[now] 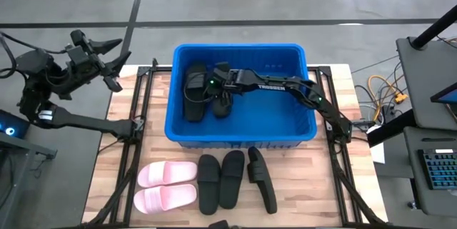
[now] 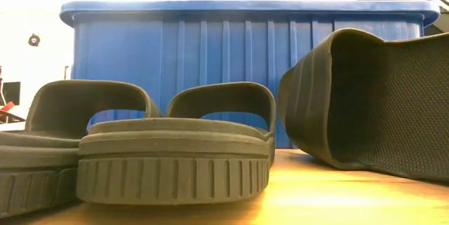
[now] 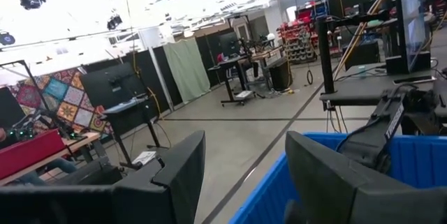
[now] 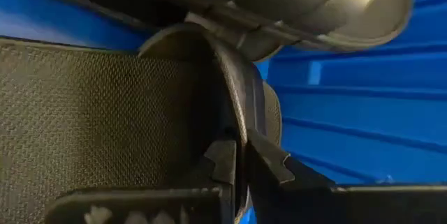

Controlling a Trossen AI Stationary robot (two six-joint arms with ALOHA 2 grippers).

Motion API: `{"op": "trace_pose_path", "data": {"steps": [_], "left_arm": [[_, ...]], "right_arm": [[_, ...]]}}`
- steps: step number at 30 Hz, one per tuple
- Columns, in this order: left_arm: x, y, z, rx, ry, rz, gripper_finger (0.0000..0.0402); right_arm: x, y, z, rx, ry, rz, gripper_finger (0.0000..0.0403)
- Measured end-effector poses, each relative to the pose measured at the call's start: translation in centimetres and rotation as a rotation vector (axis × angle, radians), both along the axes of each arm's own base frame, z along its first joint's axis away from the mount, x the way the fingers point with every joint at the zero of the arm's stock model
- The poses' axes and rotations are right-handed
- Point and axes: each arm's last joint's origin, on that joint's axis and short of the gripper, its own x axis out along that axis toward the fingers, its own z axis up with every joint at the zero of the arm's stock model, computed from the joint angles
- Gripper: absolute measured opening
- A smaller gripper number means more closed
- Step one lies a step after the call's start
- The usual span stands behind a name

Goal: Pick and place slides into bin
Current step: Put the black slide into the blue organizer bin

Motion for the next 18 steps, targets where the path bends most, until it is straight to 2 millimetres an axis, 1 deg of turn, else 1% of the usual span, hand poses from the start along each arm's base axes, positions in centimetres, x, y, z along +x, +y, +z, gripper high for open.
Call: {"op": "trace_pose_path", "data": {"steps": [4,6,9,12,18], "left_arm": [[0.4,0.0,0.0,-0.001,0.010,0.000,0.0184],[0.6,0.0,-0.1,-0.001,0.014,0.000,0.0184],[0.9,0.0,-0.1,-0.003,0.022,0.001,0.0184],[1.3,0.0,-0.1,-0.003,0.030,0.001,0.0184],[1.6,0.0,-0.2,-0.003,0.041,0.002,0.0184]], "right_arm": [[-0.3,-0.6,1.0,0.014,-0.038,-0.004,0.0013],[-0.5,-1.1,1.0,0.017,-0.047,-0.025,0.0013],[-0.8,-1.9,0.5,0.032,-0.059,-0.059,0.0013],[-0.8,-2.4,0.0,0.060,-0.106,-0.085,0.0013],[-0.9,-2.4,-1.3,0.085,-0.123,-0.107,0.0013]]}}
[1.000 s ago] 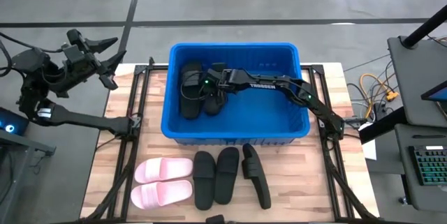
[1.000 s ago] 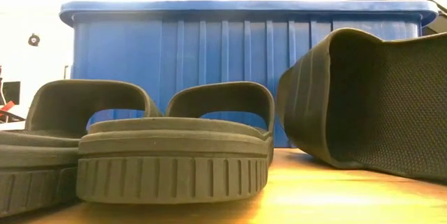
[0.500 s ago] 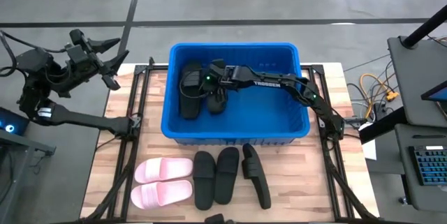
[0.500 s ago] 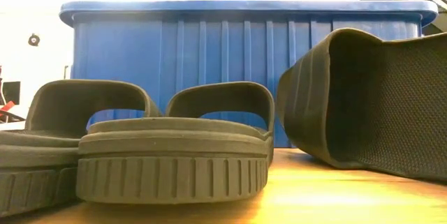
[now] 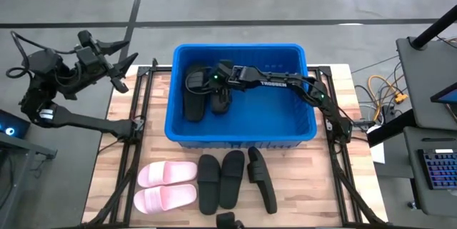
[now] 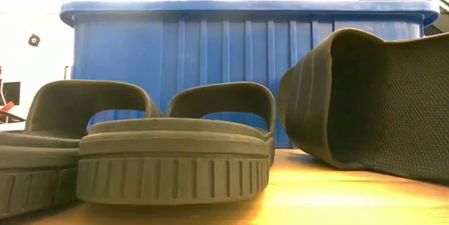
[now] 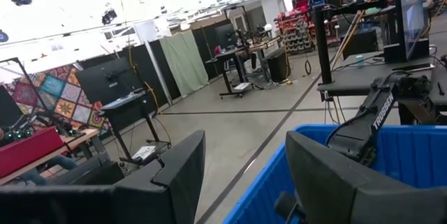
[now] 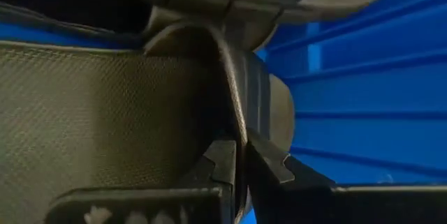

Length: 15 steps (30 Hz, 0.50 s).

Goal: Pick and place slides into bin
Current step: Put the black slide into the blue organizer bin

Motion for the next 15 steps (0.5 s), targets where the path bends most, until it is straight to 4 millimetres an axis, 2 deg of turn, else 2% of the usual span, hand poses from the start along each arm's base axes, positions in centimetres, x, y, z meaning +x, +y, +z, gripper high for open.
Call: {"op": "trace_pose_path", "data": {"steps": [4,7,15], "left_arm": [[0.1,0.0,0.0,0.000,0.003,0.002,0.0184],[0.2,0.0,0.0,0.000,0.005,0.002,0.0184],[0.4,0.1,0.0,0.002,0.012,0.021,0.0184]], "right_arm": [[-0.5,0.1,-1.3,0.048,0.012,-0.047,0.0020],[-0.7,0.3,-1.8,0.086,0.019,-0.059,0.0041],[-0.6,0.3,-1.3,0.182,-0.040,-0.129,0.0145]]}}
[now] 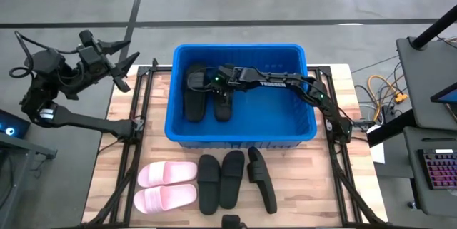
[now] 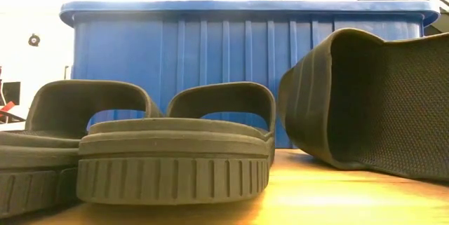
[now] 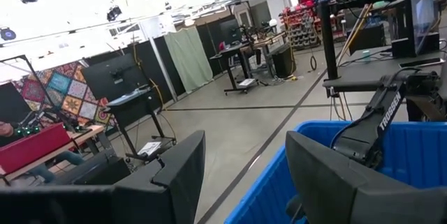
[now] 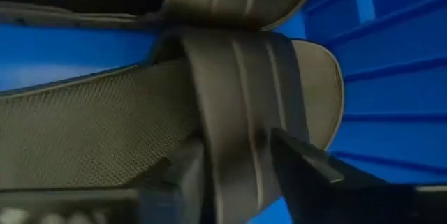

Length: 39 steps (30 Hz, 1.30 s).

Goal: Pick and place slides into bin
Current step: Put the black slide into the blue organizer bin

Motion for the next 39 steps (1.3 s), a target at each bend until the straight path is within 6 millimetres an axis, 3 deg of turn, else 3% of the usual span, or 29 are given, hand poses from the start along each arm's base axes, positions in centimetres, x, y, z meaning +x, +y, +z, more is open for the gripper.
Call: {"op": "trace_pose_path", "data": {"steps": [8,13,17,22,31,36,39], "left_arm": [[0.3,0.0,0.0,-0.001,0.008,0.000,0.0184],[0.7,0.0,-0.1,-0.001,0.016,-0.001,0.0184],[1.0,0.0,-0.1,-0.019,0.010,-0.001,0.0184],[1.3,0.0,-0.2,-0.101,-0.045,-0.004,0.0184],[1.7,0.0,-0.3,-0.186,-0.103,-0.007,0.0184],[2.1,0.0,-0.4,-0.189,-0.092,-0.006,0.0184],[2.5,0.0,-0.5,-0.190,-0.082,-0.005,0.0184]], "right_arm": [[-0.2,0.2,2.9,0.042,0.019,-0.056,0.0235],[0.3,1.3,6.9,0.016,-0.019,-0.008,0.0244],[0.6,3.3,11.0,-0.008,-0.086,0.041,0.0232],[-1.0,7.8,15.7,-0.031,-0.187,0.111,0.0216],[-7.5,16.9,23.8,-0.006,-0.376,0.201,0.0203],[-11.2,21.7,25.2,0.043,-0.376,0.277,0.0203],[-13.0,24.6,24.3,0.029,-0.281,0.311,0.0203]]}}
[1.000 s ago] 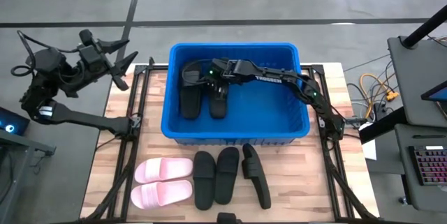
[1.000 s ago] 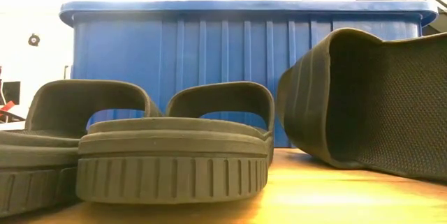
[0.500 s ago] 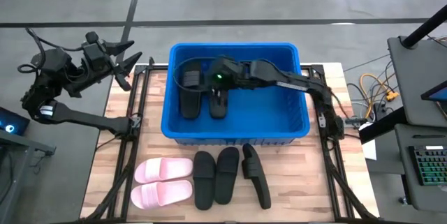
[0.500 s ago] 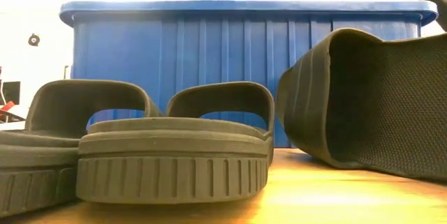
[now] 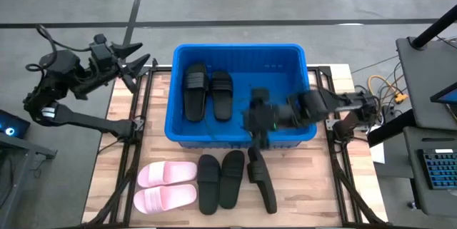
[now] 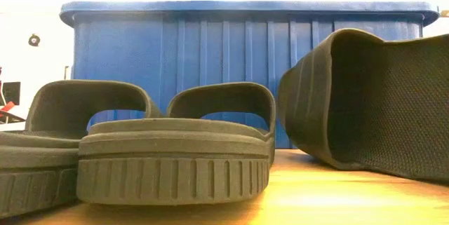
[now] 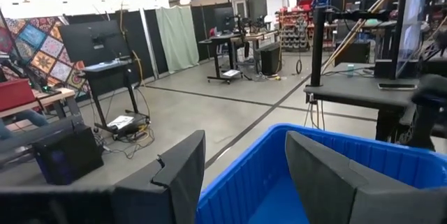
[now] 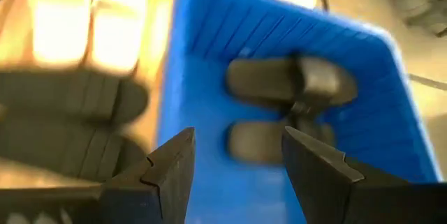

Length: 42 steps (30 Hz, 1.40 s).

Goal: Pick and place slides into bin
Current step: Put the black slide into the blue organizer bin

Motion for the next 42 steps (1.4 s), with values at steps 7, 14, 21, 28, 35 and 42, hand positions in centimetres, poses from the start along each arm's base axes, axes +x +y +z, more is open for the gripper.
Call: {"op": "trace_pose_path", "data": {"steps": [7,14,21,28,35,42], "left_arm": [[1.0,0.0,-0.3,-0.010,0.022,-0.002,0.0184],[2.1,0.1,-0.6,-0.064,0.010,0.002,0.0184],[4.1,0.1,-1.1,-0.063,0.063,0.004,0.0184],[5.5,0.1,-2.0,-0.064,0.138,0.004,0.0184],[5.8,0.2,-2.3,-0.065,0.167,0.010,0.0184],[5.4,0.1,-2.2,-0.066,0.156,0.008,0.0184]], "right_arm": [[-2.4,6.2,-4.6,0.041,0.231,0.104,0.0203],[-3.3,10.4,-10.2,0.073,0.367,0.122,0.0203],[-2.9,13.2,-14.0,0.058,0.350,0.203,0.0203],[-2.2,14.0,-17.7,-0.003,0.402,0.213,0.0203],[-1.4,14.7,-20.1,-0.163,0.405,0.201,0.0203],[-0.7,15.1,-22.2,-0.238,0.447,0.238,0.0203]]}}
